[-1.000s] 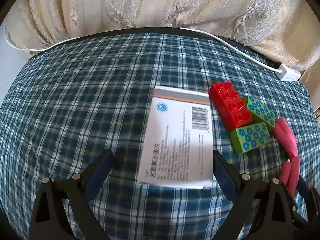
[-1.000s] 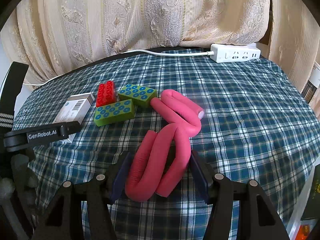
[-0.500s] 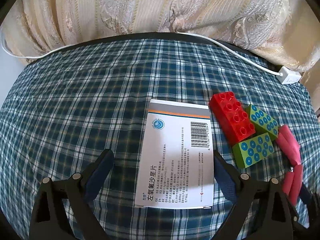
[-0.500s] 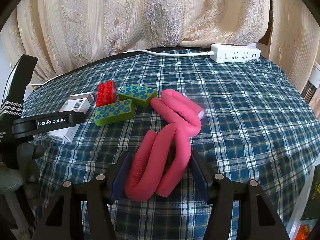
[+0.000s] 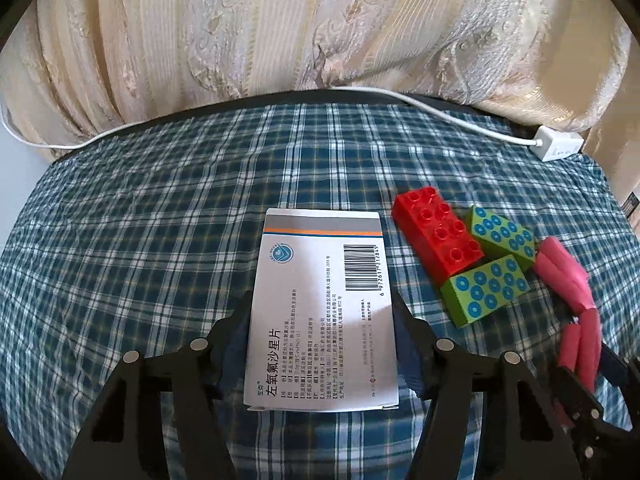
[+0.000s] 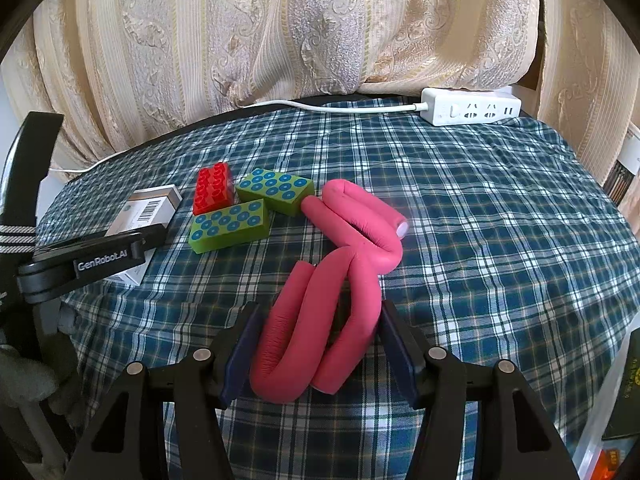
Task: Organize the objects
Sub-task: 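Carry the medicine box and pink foam tube over to the clear bowl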
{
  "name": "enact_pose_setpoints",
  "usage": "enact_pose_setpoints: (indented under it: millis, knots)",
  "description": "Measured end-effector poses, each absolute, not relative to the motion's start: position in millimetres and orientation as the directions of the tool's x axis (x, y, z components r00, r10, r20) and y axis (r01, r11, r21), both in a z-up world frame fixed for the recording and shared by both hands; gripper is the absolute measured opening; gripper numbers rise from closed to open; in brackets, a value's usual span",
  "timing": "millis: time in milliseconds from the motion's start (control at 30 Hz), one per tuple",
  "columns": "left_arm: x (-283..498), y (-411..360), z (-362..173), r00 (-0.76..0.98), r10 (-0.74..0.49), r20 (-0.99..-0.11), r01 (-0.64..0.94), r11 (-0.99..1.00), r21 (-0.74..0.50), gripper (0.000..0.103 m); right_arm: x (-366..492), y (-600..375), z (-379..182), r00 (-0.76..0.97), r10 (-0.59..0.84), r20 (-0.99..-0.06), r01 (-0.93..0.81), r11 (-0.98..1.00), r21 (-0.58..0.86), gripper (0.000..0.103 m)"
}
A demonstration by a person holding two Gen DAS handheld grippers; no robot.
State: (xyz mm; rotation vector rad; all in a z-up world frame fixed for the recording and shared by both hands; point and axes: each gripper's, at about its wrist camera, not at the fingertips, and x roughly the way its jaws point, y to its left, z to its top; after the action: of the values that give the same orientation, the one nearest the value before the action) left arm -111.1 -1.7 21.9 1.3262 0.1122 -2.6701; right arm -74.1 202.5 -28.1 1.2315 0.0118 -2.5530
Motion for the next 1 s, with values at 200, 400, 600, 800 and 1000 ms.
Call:
enact_pose_setpoints:
  millis: [200, 400, 600, 800, 1000]
  knots:
    - [-95, 4, 32, -0.615, -0.091, -0.783, 0.160, -0.987, -0.011, 0.064, -74, 204, -27, -0.587, -0.279, -0.760, 0.276, -0.951, 0.136, 0.061]
    - [-79, 13, 40, -0.631, -0.076, -0.772, 0.144, -0.989, -0.020, 0.064, -74, 206, -25, -0.598, -0.291, -0.747, 0.272, -0.950, 0.152, 0.061]
    - [-63, 21, 47, -0.644, -0.060, -0.763, 0.126, -0.992, -0.028, 0.064, -72, 208, -21, -0.620, -0.303, -0.724, 0.272, -0.948, 0.164, 0.061]
    - [-49, 28, 55, -0.658, -0.043, -0.751, 0.105, -0.994, -0.035, 0.064, -67, 215, -13, -0.652, -0.324, -0.686, 0.264, -0.945, 0.195, 0.061]
    - [-38, 34, 64, -0.679, -0.025, -0.734, 0.081, -0.996, -0.041, 0.064, -49, 225, 3, -0.672, -0.348, -0.653, 0.266, -0.937, 0.226, 0.061]
